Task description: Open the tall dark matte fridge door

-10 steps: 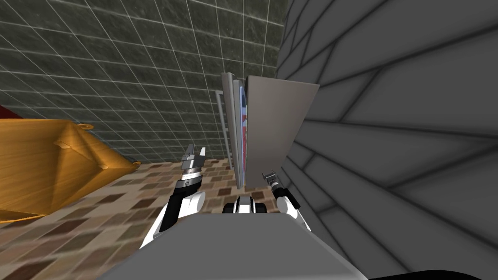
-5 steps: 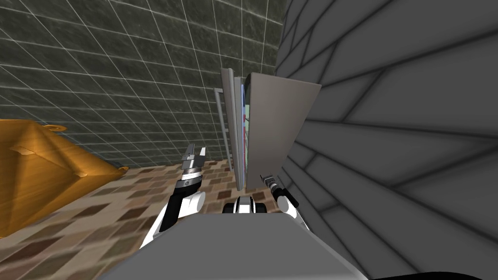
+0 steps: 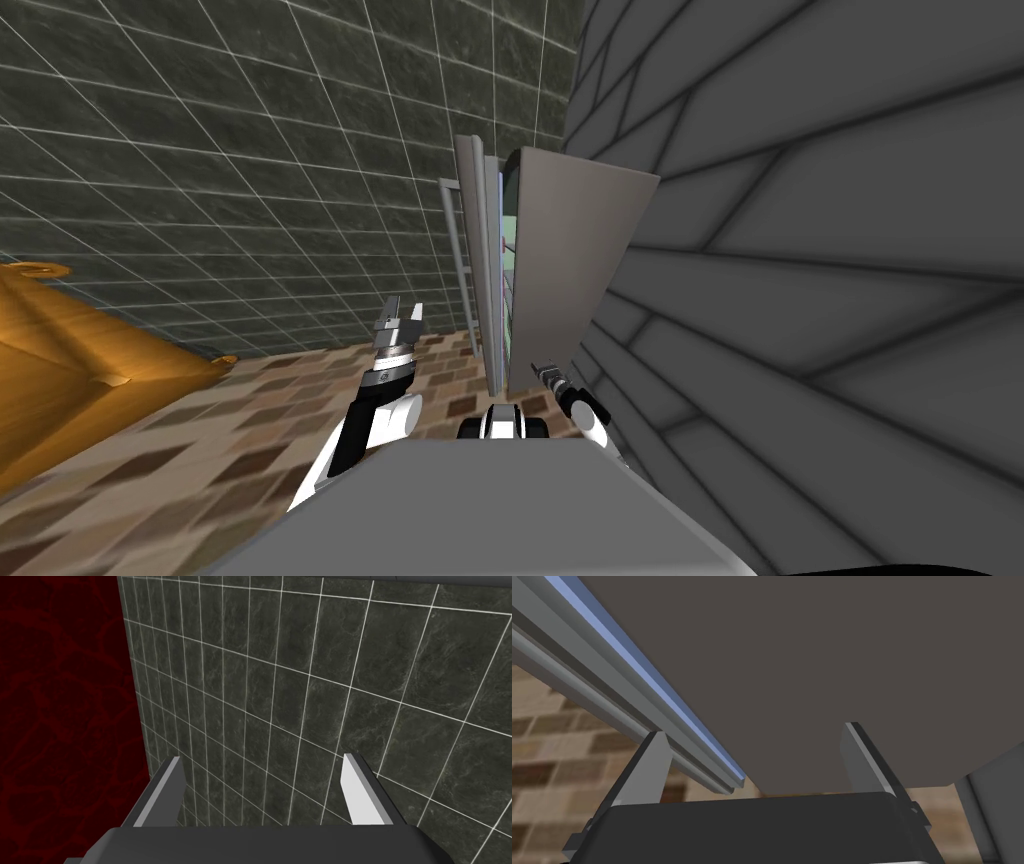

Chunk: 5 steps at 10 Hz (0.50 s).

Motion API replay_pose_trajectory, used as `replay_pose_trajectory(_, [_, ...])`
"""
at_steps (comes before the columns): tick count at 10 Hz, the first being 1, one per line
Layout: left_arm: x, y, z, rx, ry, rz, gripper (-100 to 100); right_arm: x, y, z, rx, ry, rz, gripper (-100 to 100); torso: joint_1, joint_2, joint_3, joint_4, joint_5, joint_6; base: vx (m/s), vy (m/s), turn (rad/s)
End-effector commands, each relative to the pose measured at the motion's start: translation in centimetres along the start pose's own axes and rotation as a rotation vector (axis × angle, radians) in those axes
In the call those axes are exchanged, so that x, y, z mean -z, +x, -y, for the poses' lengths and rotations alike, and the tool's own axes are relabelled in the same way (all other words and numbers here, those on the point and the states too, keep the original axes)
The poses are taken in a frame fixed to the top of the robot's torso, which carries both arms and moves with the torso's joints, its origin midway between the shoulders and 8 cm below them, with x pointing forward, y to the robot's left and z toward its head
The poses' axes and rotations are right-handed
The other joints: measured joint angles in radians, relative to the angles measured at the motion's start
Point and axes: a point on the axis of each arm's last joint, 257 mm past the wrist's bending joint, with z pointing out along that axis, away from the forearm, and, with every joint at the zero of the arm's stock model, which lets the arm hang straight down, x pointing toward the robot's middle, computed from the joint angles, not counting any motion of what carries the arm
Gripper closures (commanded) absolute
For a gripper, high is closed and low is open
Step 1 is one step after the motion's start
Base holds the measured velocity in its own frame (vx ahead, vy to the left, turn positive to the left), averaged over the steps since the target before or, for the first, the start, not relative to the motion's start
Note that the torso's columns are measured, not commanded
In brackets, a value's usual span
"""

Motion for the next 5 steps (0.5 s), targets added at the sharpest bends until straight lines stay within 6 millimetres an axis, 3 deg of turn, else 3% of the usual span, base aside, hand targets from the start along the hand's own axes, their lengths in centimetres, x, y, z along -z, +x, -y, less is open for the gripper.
replay_pose_trajectory(1, [0.0,0.0,0.0,0.0,0.0,0.0,0,-0.29,-0.95,0.94,-0.127,0.046,0.033,-100,0.0,0.001,0.0,0.0,0.0,0.0,0.047,0.097,-0.12])
replay_pose_trajectory(5, [0.0,0.0,0.0,0.0,0.0,0.0,0,-0.41,-1.61,1.79,-0.217,0.087,0.057,-100,-0.001,0.001,0.001,0.0,0.0,0.0,0.028,0.07,-0.05])
